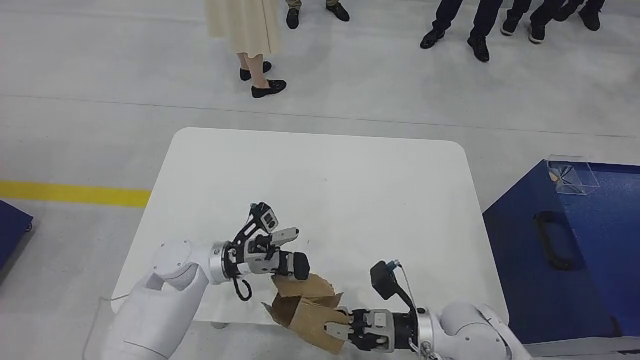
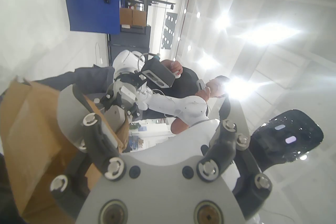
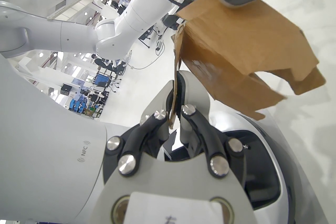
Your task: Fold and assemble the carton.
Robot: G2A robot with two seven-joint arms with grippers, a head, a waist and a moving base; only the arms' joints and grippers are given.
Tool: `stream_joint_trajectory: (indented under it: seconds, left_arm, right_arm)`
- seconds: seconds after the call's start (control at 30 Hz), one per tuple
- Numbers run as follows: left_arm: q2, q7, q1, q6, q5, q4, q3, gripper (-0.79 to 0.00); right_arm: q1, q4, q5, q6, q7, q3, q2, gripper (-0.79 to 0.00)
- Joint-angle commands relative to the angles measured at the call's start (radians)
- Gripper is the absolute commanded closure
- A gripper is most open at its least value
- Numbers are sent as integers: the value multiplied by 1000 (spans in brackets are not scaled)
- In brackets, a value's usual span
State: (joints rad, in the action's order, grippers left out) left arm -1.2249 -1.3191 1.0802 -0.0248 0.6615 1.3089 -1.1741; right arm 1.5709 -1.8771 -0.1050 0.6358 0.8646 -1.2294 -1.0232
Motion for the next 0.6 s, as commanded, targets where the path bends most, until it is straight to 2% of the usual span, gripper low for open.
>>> stream_joint_trajectory:
  seconds: [0.0, 0.33, 0.4, 0.5, 0.57]
  left_arm:
    - [2, -21, 0, -14, 12, -8, -5, -785]
    - [2, -23, 1, -21, 9, -8, -6, -785]
    - [4, -8, 3, -6, 55, -20, -26, -785]
    - [20, -6, -7, -80, -24, -10, -82, -785]
    - [36, 15, 4, -145, -136, 43, -126, -785]
  right_arm:
    - [0, -1, 3, 1, -1, 0, 0, 0]
    - [5, 2, 15, -15, -3, 9, 0, 0]
    - [-2, -2, 6, -24, -15, 1, 1, 0]
    - [3, 5, 49, -33, -17, -11, 5, 0]
    - [4, 15, 104, -36, 8, -28, 10, 0]
